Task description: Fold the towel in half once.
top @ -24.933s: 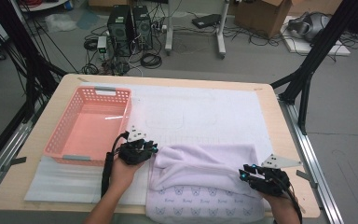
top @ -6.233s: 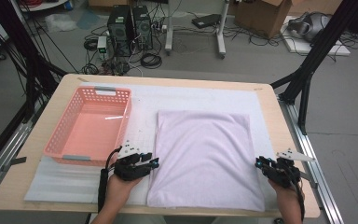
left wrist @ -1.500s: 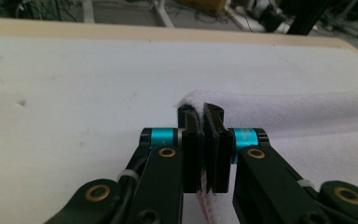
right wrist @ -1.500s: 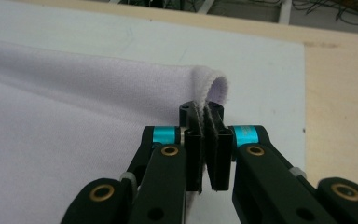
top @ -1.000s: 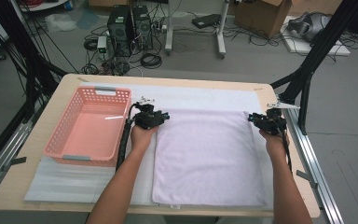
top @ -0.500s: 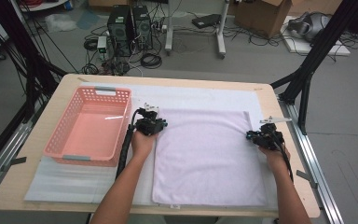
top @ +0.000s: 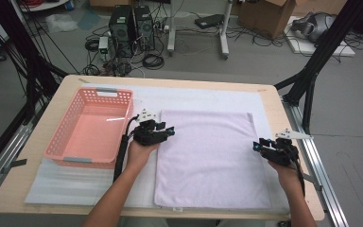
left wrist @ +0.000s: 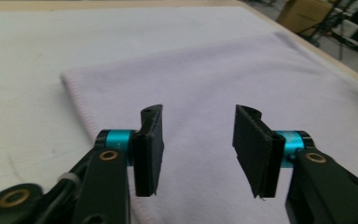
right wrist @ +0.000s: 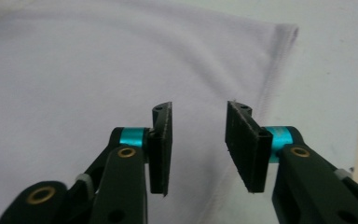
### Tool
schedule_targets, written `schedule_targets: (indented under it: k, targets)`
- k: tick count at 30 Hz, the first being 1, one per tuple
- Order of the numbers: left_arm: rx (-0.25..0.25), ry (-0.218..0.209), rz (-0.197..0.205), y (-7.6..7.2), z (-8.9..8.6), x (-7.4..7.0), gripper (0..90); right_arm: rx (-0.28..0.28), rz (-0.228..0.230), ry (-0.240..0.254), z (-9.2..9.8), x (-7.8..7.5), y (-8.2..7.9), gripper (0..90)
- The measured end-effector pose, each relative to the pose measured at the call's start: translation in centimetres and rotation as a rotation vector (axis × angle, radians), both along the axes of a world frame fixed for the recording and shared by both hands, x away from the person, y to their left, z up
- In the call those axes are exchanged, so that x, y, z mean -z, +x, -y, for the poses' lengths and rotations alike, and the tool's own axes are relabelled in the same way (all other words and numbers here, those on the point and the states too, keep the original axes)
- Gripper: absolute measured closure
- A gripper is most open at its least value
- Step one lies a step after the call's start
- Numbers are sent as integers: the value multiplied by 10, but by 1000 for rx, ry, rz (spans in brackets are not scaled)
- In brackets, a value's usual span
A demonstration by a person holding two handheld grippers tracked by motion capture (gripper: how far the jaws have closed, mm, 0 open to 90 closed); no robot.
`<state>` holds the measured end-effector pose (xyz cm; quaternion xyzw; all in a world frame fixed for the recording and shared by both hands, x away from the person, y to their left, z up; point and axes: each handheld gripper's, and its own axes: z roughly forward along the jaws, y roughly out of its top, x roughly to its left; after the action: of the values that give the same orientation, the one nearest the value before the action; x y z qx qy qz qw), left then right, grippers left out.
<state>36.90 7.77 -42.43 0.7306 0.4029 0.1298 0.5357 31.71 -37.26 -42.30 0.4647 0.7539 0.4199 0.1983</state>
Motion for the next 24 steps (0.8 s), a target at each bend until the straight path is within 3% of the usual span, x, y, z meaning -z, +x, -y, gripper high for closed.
schedule_targets:
  k: [5, 9, 12, 15, 24]
  targets:
    - [59, -54, 42, -23, -7, -8, 409, -24, 23, 36, -7, 2, -28, 409]
    - [55, -53, 68, -40, -11, -3, 337, -14, 55, 33, -10, 0, -44, 223]
    - [39, -83, 65, -46, -15, 1, 250, -21, 85, 6, -12, -2, -51, 209]
    - [41, -73, 72, -47, -19, 2, 157, -5, 92, 5, -11, -1, -52, 198]
    - [18, -112, 68, -48, -36, 5, 191, 1, 88, 8, -10, 1, -49, 189]
